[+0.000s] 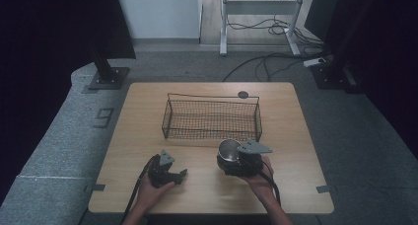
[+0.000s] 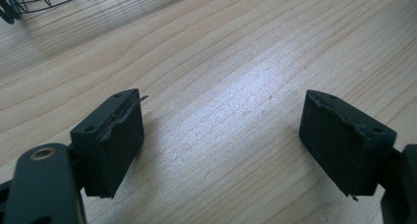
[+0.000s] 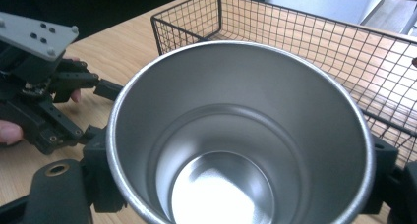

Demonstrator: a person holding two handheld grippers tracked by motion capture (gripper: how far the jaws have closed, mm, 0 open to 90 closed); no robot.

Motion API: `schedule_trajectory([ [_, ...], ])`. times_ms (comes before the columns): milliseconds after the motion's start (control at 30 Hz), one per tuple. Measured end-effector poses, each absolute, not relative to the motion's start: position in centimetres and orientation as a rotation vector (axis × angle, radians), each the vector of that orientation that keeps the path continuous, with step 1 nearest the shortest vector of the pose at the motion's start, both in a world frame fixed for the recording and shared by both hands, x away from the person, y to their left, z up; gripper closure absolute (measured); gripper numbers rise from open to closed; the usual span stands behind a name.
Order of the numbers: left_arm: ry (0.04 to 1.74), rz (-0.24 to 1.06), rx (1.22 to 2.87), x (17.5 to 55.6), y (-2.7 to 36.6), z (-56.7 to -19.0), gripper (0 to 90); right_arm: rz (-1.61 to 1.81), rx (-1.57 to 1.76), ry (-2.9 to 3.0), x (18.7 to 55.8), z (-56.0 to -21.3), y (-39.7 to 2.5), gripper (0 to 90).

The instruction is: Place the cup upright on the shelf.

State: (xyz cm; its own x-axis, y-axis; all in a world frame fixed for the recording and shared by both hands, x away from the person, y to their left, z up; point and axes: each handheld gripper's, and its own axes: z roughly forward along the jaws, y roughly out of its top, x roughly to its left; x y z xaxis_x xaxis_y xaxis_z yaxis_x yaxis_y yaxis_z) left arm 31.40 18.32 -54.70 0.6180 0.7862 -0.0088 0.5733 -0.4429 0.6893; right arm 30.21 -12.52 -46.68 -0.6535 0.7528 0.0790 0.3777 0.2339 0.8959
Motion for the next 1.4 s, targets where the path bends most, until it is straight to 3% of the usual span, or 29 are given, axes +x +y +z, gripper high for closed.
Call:
schedule_trajectory([
  [1400, 1.061, 0.415, 2.18, 31.4, 18.3, -54.7, 17.0, 1.407, 1.024, 2.115, 33.5, -42.7, -11.7, 18.3],
])
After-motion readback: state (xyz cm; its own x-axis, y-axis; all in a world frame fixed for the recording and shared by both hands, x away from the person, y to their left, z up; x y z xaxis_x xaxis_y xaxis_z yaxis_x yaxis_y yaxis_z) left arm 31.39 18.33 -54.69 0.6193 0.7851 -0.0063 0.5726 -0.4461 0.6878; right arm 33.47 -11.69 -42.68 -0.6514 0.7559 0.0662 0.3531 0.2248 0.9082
